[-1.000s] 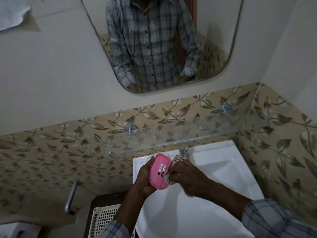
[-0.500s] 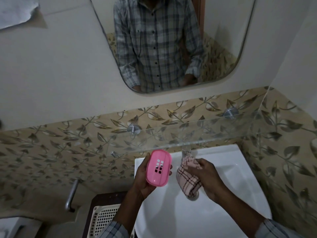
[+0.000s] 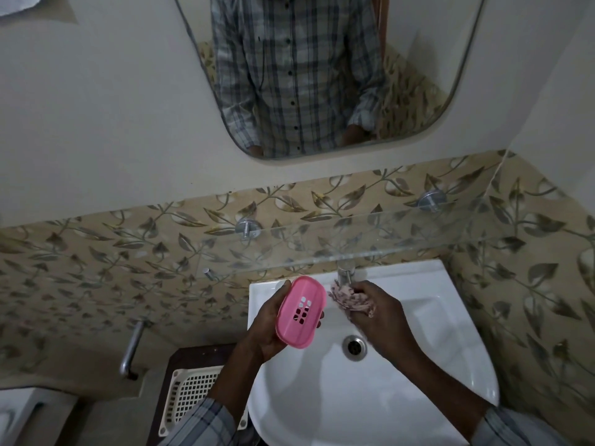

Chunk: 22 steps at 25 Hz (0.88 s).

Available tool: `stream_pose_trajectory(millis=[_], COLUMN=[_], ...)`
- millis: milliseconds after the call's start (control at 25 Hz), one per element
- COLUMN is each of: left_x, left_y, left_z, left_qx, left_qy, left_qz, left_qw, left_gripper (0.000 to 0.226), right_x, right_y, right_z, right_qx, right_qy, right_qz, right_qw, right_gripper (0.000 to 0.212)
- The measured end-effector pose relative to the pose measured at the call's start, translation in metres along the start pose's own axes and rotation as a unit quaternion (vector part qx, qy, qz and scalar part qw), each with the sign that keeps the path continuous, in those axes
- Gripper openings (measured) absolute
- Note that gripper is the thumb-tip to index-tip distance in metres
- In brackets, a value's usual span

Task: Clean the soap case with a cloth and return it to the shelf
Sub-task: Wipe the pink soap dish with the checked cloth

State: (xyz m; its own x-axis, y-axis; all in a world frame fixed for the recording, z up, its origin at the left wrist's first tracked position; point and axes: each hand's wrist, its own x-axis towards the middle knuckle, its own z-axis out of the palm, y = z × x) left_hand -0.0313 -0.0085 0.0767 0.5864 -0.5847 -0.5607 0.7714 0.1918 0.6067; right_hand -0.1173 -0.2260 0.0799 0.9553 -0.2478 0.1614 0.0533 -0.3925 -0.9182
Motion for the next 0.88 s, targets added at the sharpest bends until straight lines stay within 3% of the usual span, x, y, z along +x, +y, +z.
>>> stream_pose_trajectory(millis=[80,120,200,280,360,480,600,680,800,880], left_x=[0.001,0.002,0.003,0.002,0.0,-0.001,-0.003,-0.002,0.004,0.007], left_y=[0.003,0.004,0.005,0.004,0.006,0.018,0.015,0.007,-0.003,-0.014], left_z=[0.007,0.01,0.016,0.019,0.022,0.025,0.025,0.027,0.039,0.045], left_qx=[0.006,0.007,-0.005,-0.012,-0.015,-0.037,-0.024,-0.029,-0.047,-0.023], left_qy=[0.007,0.007,0.01,0.011,0.001,0.006,0.061,0.089,0.152,0.194], left_qz=[-0.025,-0.035,-0.045,-0.061,-0.066,-0.052,-0.049,-0.037,0.016,0.063], left_qw=[1.0,0.999,0.999,0.998,0.998,0.998,0.997,0.995,0.987,0.979], left_gripper=[0.069,0.069,0.069,0.069,0.066,0.06,0.061,0.061,0.054,0.052], right_x=[0.012,0.015,0.007,0.0,0.008,0.003,-0.013,-0.001,-0.008,-0.024], right_y=[0.0,0.002,0.01,0.022,0.028,0.023,0.016,0.014,0.0,-0.024], right_z=[0.005,0.01,0.023,0.026,0.021,0.036,0.046,0.034,0.039,0.053], right_qx=[-0.175,-0.21,-0.224,-0.249,-0.263,-0.238,-0.243,-0.249,-0.25,-0.122], right_qy=[0.017,0.008,-0.047,-0.145,-0.165,-0.096,-0.155,-0.113,-0.069,-0.116], right_qz=[-0.238,-0.294,-0.353,-0.434,-0.472,-0.383,-0.405,-0.381,-0.284,-0.126], right_qw=[0.955,0.933,0.907,0.853,0.825,0.887,0.868,0.883,0.923,0.978], right_gripper=[0.034,0.032,0.032,0.037,0.035,0.041,0.047,0.046,0.029,0.014])
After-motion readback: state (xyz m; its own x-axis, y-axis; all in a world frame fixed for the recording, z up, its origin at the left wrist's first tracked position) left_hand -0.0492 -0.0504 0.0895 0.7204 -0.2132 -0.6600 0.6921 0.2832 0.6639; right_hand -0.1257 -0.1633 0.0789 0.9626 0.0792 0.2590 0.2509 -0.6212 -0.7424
